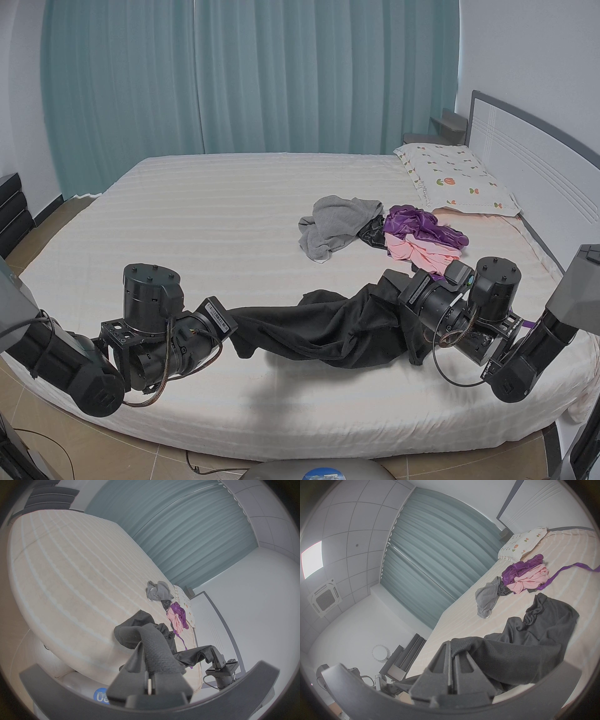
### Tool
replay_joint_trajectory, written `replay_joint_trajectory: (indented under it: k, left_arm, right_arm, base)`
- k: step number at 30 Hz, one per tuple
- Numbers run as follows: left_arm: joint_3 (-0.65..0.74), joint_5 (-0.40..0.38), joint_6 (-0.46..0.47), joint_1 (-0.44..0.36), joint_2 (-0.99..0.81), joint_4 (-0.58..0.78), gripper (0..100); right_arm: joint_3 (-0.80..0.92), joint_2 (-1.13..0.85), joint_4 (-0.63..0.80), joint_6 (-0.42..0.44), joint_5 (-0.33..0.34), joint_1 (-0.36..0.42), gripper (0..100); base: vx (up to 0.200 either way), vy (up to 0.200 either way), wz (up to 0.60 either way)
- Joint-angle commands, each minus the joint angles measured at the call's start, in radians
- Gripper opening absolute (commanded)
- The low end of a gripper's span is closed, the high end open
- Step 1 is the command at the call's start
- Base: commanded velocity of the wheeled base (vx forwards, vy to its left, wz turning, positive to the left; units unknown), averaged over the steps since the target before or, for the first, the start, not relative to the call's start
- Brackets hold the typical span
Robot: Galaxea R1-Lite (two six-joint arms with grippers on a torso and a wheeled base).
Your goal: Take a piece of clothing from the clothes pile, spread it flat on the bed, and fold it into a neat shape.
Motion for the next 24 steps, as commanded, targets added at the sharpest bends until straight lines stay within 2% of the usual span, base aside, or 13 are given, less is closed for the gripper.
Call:
replay_joint_trajectory:
  k: [1, 24]
  left_arm:
    - [-0.001, 0.001, 0.001, 0.001, -0.003, -0.001, 0]
    - [-0.002, -0.001, 0.001, 0.007, -0.005, 0.001, 0]
  right_arm:
    - [-0.001, -0.003, 0.0, 0.0, 0.0, -0.005, 0]
    - [-0.009, 0.004, 0.0, 0.006, 0.01, -0.022, 0]
  base:
    - [0.0, 0.2, 0.0]
    - [0.0, 0.2, 0.0]
